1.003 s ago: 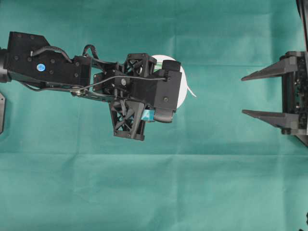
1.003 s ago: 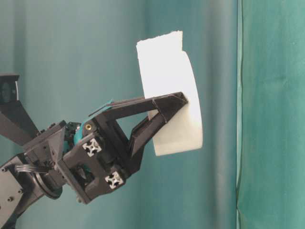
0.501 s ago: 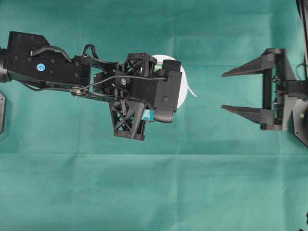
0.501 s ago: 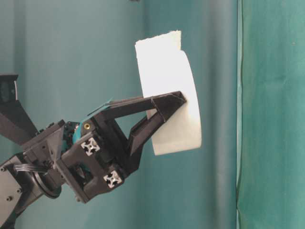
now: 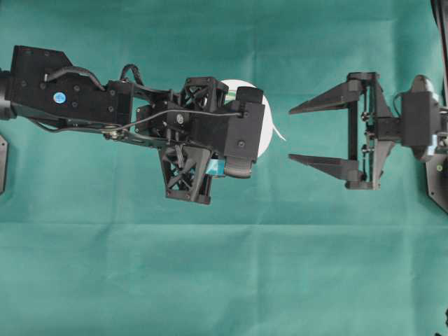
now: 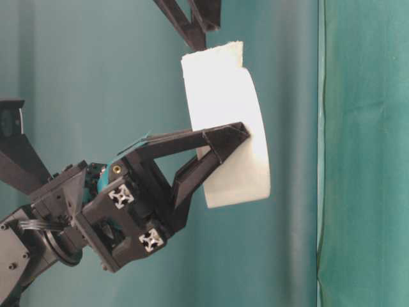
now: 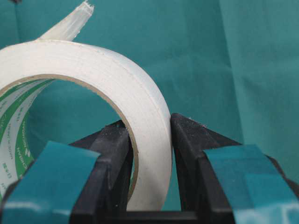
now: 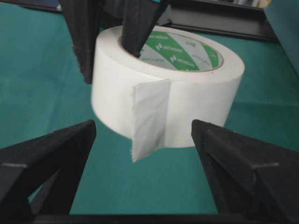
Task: Peel off the duct tape with your right arm.
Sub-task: 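Move the right gripper toward the roll's loose tape end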
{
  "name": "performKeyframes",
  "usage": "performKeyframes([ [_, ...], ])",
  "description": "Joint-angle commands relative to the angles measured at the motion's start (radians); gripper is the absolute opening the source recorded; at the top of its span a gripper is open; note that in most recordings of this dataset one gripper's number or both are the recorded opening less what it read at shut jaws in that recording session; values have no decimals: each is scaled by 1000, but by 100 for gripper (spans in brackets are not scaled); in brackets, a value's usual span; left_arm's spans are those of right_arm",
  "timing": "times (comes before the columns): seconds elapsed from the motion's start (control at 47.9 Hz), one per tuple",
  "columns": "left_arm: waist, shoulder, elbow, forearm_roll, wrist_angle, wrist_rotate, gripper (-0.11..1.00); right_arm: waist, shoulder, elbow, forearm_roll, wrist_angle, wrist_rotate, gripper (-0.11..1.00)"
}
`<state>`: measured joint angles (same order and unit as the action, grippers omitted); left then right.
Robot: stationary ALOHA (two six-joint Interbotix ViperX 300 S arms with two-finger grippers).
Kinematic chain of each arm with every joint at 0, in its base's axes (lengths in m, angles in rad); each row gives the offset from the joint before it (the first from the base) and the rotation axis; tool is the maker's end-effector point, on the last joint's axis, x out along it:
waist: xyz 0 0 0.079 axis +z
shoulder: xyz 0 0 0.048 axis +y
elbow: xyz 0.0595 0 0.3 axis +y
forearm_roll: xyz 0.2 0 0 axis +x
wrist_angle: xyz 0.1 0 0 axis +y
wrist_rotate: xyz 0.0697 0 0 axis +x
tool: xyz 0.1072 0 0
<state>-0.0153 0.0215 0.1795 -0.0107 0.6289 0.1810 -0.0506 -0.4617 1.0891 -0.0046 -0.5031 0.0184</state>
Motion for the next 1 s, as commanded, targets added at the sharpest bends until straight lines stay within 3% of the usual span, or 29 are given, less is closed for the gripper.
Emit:
performKeyframes([
  [0.0,-5,-20,-37,3,-6,3,22,-9,14,-32,-2,-17,2,76],
  [0.418,-8,-18,-38,3,-6,3,22,-20,67,-63,0,-28,3,75],
  [0.543,-8,-18,-38,3,-6,3,22,-20,72,-64,2,-28,3,70],
  [0.585,-8,-18,-38,3,-6,3,22,-20,74,-66,3,-29,5,66],
  [0.815,-8,-18,-37,3,-6,3,22,-25,74,-66,9,-28,5,20],
  [0.982,-9,-18,-37,3,-6,3,22,-29,74,-63,18,-29,5,-3],
])
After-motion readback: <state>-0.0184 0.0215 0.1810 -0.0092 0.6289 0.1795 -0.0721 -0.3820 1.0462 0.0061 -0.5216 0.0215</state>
